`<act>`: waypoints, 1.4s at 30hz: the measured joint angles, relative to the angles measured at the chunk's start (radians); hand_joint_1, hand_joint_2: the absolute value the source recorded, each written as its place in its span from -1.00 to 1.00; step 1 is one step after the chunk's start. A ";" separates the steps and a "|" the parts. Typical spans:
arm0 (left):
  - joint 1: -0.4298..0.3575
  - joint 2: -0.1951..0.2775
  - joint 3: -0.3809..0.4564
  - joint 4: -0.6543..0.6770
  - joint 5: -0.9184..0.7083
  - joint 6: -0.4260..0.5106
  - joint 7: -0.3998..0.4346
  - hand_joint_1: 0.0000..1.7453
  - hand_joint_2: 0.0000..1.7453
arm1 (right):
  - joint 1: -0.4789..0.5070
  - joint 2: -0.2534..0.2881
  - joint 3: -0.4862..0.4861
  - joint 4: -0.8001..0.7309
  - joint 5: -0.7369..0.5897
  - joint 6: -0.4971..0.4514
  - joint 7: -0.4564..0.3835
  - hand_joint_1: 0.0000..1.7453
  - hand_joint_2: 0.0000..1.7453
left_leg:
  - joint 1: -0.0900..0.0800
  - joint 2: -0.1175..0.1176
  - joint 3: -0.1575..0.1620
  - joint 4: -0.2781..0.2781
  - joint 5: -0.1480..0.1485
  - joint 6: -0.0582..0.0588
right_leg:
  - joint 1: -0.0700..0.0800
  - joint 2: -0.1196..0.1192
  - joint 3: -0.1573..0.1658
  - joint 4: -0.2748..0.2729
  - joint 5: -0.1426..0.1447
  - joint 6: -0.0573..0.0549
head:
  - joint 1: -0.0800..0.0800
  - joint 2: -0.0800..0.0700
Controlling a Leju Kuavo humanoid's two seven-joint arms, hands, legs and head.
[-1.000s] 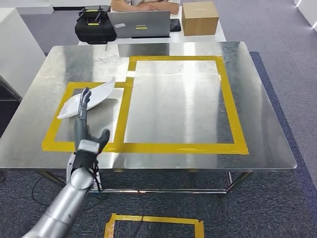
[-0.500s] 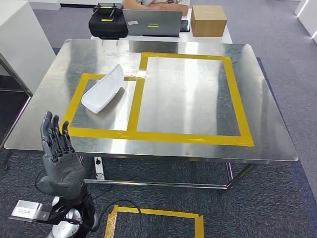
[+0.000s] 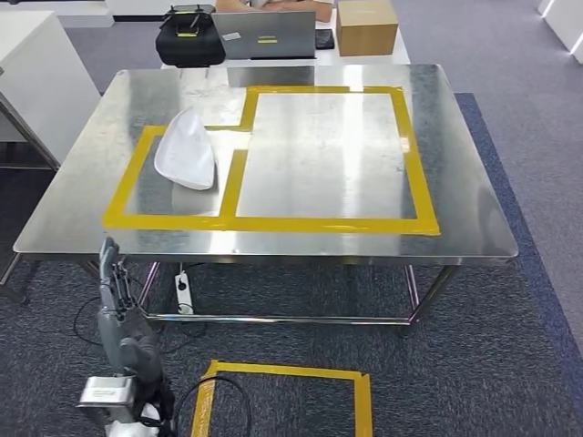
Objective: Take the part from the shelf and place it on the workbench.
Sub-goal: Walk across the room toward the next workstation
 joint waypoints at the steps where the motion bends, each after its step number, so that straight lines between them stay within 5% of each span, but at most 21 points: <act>1: -0.001 -0.009 0.031 0.067 -0.100 0.018 0.024 -1.00 -1.00 | 0.000 0.000 0.000 0.000 -0.001 0.001 -0.001 -1.00 -1.00 | 0.000 0.000 -0.005 0.056 -0.028 -0.001 | 0.003 -0.002 -0.011 0.002 0.010 -0.001 | -0.001 0.000; 3: -0.007 -0.039 0.148 0.217 -0.326 0.035 0.074 -1.00 -1.00 | -0.002 0.000 0.000 0.000 -0.002 0.005 -0.003 -1.00 -1.00 | -0.001 0.000 0.017 0.095 -0.011 0.004 | 0.008 -0.002 -0.038 0.008 0.031 -0.003 | -0.001 0.000; 5: -0.041 -0.067 0.309 0.389 -0.504 0.037 0.112 -1.00 -1.00 | -0.005 -0.001 0.000 0.000 -0.001 0.010 -0.004 -1.00 -1.00 | -0.004 0.000 0.094 0.007 0.045 0.016 | 0.013 -0.001 -0.068 0.016 0.049 -0.003 | -0.001 0.000; 7: -0.096 -0.082 0.470 0.581 -0.614 0.037 0.147 -1.00 -1.00 | -0.008 -0.001 0.000 0.000 0.004 0.015 -0.003 -1.00 -1.00 | -0.009 0.000 0.181 -0.130 0.053 0.031 | 0.017 0.002 -0.087 0.022 0.066 0.001 | 0.000 0.000; 10: -0.153 -0.084 0.648 0.859 -0.678 0.023 0.236 -1.00 -1.00 | -0.010 -0.003 0.000 0.000 0.014 0.022 -0.001 -1.00 -1.00 | -0.016 0.001 0.211 -0.211 0.041 0.042 | 0.016 0.003 -0.101 0.023 0.091 0.018 | -0.001 0.000; 12: -0.169 -0.084 0.713 1.022 -0.689 -0.009 0.295 -1.00 -1.00 | -0.011 -0.007 0.000 0.000 0.017 0.025 -0.001 -1.00 -1.00 | -0.013 0.004 0.197 -0.221 0.058 0.052 | 0.014 0.003 -0.113 0.039 0.065 0.031 | 0.000 0.000; 14: -0.170 -0.089 0.760 1.149 -0.702 -0.056 0.349 -1.00 -1.00 | -0.011 -0.011 0.000 0.000 0.019 0.026 -0.002 -1.00 -1.00 | -0.010 0.009 0.173 -0.224 0.080 0.062 | 0.012 0.003 -0.135 0.117 -0.030 0.042 | 0.005 0.000; 16: -0.164 -0.093 0.784 1.247 -0.740 -0.113 0.413 -1.00 -1.00 | -0.012 -0.014 0.000 0.000 0.021 0.025 -0.003 -1.00 -1.00 | -0.013 0.011 0.142 -0.221 0.103 0.066 | 0.011 0.002 -0.152 0.235 -0.114 0.049 | 0.008 0.000; 18: -0.156 -0.096 0.786 1.322 -0.791 -0.184 0.482 -1.00 -1.00 | -0.011 -0.016 0.000 0.000 0.025 0.024 0.000 -1.00 -1.00 | -0.015 0.012 0.106 -0.214 0.125 0.065 | 0.011 0.001 -0.134 0.292 -0.100 0.052 | 0.008 0.000; 20: -0.149 -0.101 0.784 1.372 -0.818 -0.252 0.543 -1.00 -1.00 | -0.010 -0.017 0.000 0.000 0.030 0.025 0.006 -1.00 -1.00 | -0.016 0.012 0.071 -0.202 0.144 0.062 | 0.011 0.001 -0.058 0.223 -0.039 0.050 | 0.008 0.000; 23: -0.145 -0.108 0.784 1.416 -0.819 -0.313 0.592 -1.00 -1.00 | -0.007 -0.020 0.001 0.001 0.036 0.029 0.014 -1.00 -1.00 | -0.020 0.009 0.041 -0.183 0.169 0.051 | 0.013 0.003 0.088 0.011 -0.053 0.035 | 0.008 0.000; 26: -0.144 -0.110 0.784 1.444 -0.825 -0.345 0.612 -1.00 -1.00 | -0.001 -0.020 0.002 0.004 0.038 0.036 0.023 -1.00 -1.00 | -0.019 0.006 0.030 -0.181 0.188 0.034 | 0.014 0.002 0.093 -0.032 -0.060 0.011 | 0.008 0.000; 28: -0.141 -0.110 0.782 1.456 -0.835 -0.349 0.620 -1.00 -1.00 | 0.000 -0.021 0.002 0.005 0.035 0.043 0.029 -1.00 -1.00 | -0.016 0.004 0.016 -0.147 0.137 0.020 | 0.010 -0.002 0.074 -0.033 -0.042 -0.006 | 0.004 0.000; 30: -0.141 -0.111 0.781 1.463 -0.838 -0.350 0.626 -1.00 -1.00 | 0.000 -0.022 0.002 0.006 0.033 0.049 0.035 -1.00 -1.00 | -0.011 0.003 -0.005 -0.043 0.033 0.008 | 0.009 -0.008 0.052 -0.033 -0.024 -0.015 | 0.000 0.000; 32: -0.143 -0.112 0.780 1.467 -0.839 -0.350 0.628 -1.00 -1.00 | 0.000 -0.023 0.002 0.006 0.034 0.056 0.041 -1.00 -1.00 | -0.006 0.003 -0.016 0.071 -0.012 0.000 | 0.009 -0.021 0.031 -0.031 -0.007 -0.015 | 0.000 0.000; 34: -0.144 -0.113 0.778 1.471 -0.844 -0.352 0.630 -1.00 -1.00 | -0.001 -0.026 0.002 0.006 0.036 0.061 0.046 -1.00 -1.00 | -0.002 0.004 0.016 0.086 0.028 -0.003 | 0.009 -0.037 0.013 -0.025 0.005 -0.011 | 0.000 0.000; 36: -0.147 -0.115 0.776 1.473 -0.848 -0.353 0.634 -1.00 -1.00 | -0.003 -0.027 0.002 0.006 0.038 0.065 0.051 -1.00 -1.00 | -0.001 0.025 0.108 -0.033 0.072 0.000 | 0.011 -0.055 0.006 -0.017 0.012 -0.006 | -0.001 0.000; 38: -0.151 -0.118 0.775 1.474 -0.855 -0.355 0.641 -1.00 -1.00 | -0.005 -0.028 0.002 0.006 0.039 0.069 0.058 -1.00 -1.00 | -0.006 0.051 0.188 -0.162 0.071 0.012 | 0.015 -0.073 0.002 -0.009 0.017 0.003 | -0.001 0.000; 41: -0.155 -0.126 0.771 1.476 -0.875 -0.373 0.660 -1.00 -1.00 | -0.009 -0.031 0.002 0.006 0.043 0.076 0.067 -1.00 -1.00 | -0.008 0.043 0.199 -0.213 0.060 0.035 | 0.018 -0.095 -0.007 -0.003 0.022 0.019 | -0.001 0.000; 42: -0.154 -0.129 0.768 1.477 -0.884 -0.381 0.665 -1.00 -1.00 | -0.011 -0.033 0.002 0.006 0.045 0.080 0.070 -1.00 -1.00 | -0.006 0.035 0.196 -0.218 0.062 0.044 | 0.018 -0.085 -0.015 0.007 0.012 0.025 | -0.001 0.000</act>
